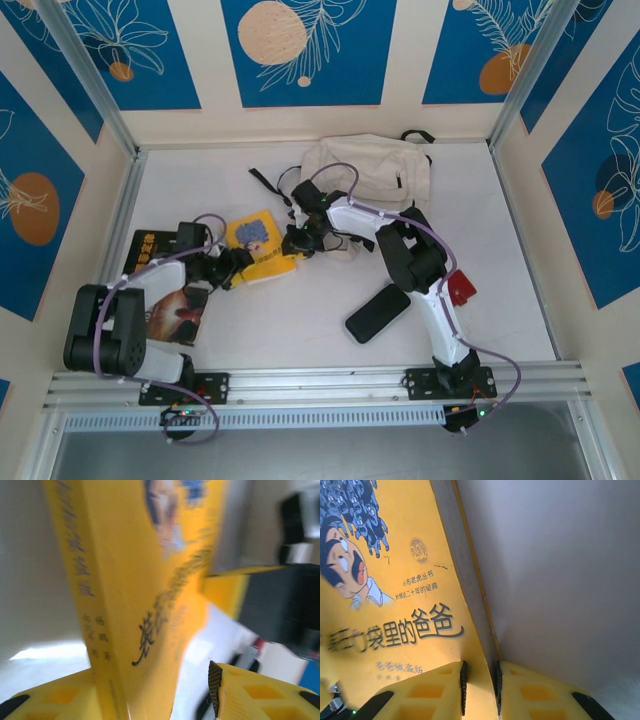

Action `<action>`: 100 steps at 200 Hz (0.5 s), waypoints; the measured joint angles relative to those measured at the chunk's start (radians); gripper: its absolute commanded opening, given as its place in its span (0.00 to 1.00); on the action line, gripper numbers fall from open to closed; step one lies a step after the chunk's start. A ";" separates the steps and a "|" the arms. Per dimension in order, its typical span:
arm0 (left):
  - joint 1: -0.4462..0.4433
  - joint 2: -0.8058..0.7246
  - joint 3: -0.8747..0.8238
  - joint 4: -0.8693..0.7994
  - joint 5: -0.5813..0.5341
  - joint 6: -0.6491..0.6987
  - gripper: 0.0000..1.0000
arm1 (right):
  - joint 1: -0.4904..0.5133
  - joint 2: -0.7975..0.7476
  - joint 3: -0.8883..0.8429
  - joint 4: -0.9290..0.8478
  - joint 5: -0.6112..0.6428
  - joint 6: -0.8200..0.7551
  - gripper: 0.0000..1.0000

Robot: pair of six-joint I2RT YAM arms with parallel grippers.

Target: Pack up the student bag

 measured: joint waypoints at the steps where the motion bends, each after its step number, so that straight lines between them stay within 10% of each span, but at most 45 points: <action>1: 0.000 -0.002 0.000 0.003 0.003 -0.001 0.51 | 0.000 0.000 0.000 0.002 -0.002 0.001 0.24; 100: -0.003 -0.009 0.008 -0.024 -0.053 0.006 0.16 | 0.013 0.001 -0.005 0.025 -0.017 0.026 0.34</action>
